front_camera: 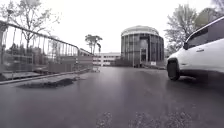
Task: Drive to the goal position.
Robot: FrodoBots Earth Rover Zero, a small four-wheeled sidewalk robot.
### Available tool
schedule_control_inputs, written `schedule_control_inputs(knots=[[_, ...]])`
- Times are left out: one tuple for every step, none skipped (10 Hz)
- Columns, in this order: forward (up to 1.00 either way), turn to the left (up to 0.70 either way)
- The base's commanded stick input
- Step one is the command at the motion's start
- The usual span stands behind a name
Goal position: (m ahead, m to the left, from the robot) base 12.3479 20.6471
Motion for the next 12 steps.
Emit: schedule_control_inputs(knots=[[1.0, 0.0], [1.0, 0.0], [1.0, 0.0], [1.0, 0.0], [1.0, 0.0], [1.0, 0.0], [1.0, 0.0], [1.0, 0.0], [1.0, 0.0], [1.0, 0.0], [1.0, -0.25], [1.0, -0.18]])
